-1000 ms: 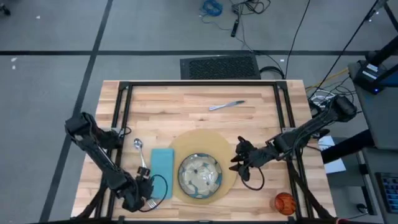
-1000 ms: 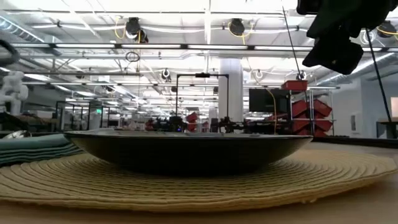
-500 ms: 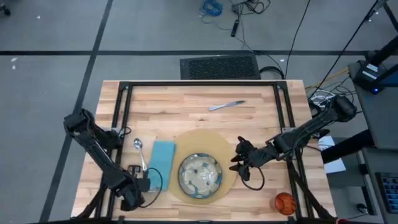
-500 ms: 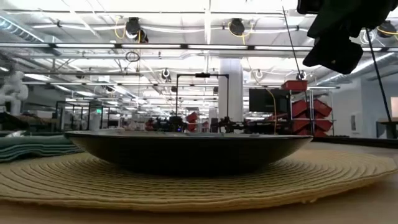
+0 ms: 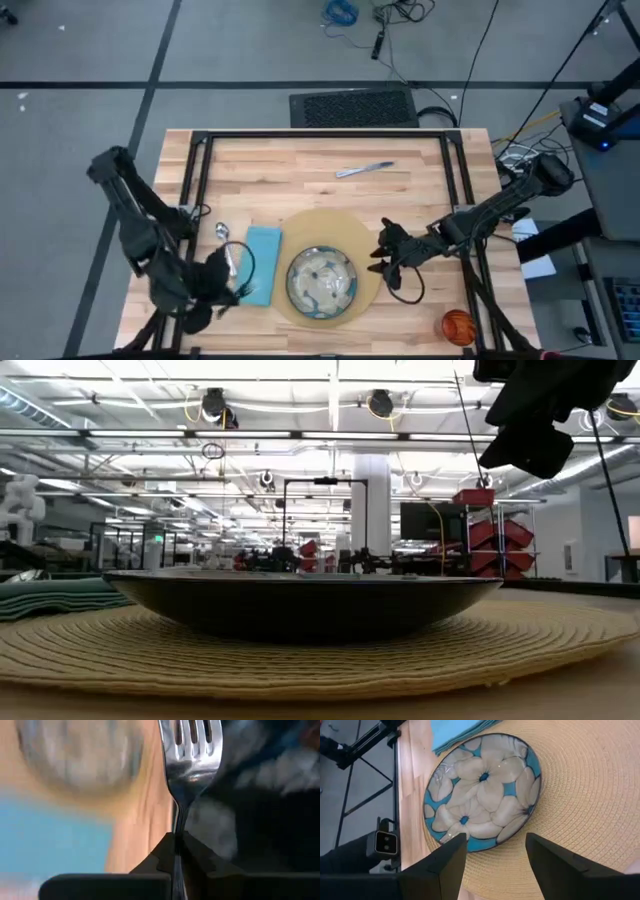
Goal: Set table place
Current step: Put the silver fork on the blue napkin
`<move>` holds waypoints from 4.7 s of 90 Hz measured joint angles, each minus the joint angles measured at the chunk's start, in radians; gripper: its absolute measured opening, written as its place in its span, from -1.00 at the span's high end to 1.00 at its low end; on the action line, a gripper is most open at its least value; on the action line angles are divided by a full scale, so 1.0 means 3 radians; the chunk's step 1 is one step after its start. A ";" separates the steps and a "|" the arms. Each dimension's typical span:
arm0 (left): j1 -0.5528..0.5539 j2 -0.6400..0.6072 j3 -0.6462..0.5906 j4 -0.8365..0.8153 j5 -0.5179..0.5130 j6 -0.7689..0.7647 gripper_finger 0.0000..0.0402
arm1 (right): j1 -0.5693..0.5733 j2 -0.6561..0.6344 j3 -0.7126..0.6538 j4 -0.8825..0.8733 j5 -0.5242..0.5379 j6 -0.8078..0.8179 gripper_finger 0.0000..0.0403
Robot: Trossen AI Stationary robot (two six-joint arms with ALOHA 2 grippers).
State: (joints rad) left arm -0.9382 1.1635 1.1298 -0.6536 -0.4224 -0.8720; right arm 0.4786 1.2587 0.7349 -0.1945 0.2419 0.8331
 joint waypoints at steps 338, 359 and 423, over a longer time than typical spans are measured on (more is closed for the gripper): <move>0.2382 0.2522 0.0516 -0.2585 0.2436 -0.0977 1.00 | -0.0643 0.0909 0.0010 0.2068 -0.1265 -0.1772 0.03; 0.2422 0.2677 0.0516 -0.2520 0.2457 -0.0757 1.00 | -0.0561 0.0909 0.0010 0.2026 -0.1265 -0.1783 0.03; 0.2430 0.2652 0.0520 -0.1956 0.2540 -0.0560 0.92 | -0.0538 0.0909 0.0010 0.1896 -0.1261 -0.1770 0.03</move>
State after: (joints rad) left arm -0.2092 1.9591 1.2858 -1.2404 0.3397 -1.0401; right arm 0.3172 1.5314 0.7380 0.3743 -0.1364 0.3019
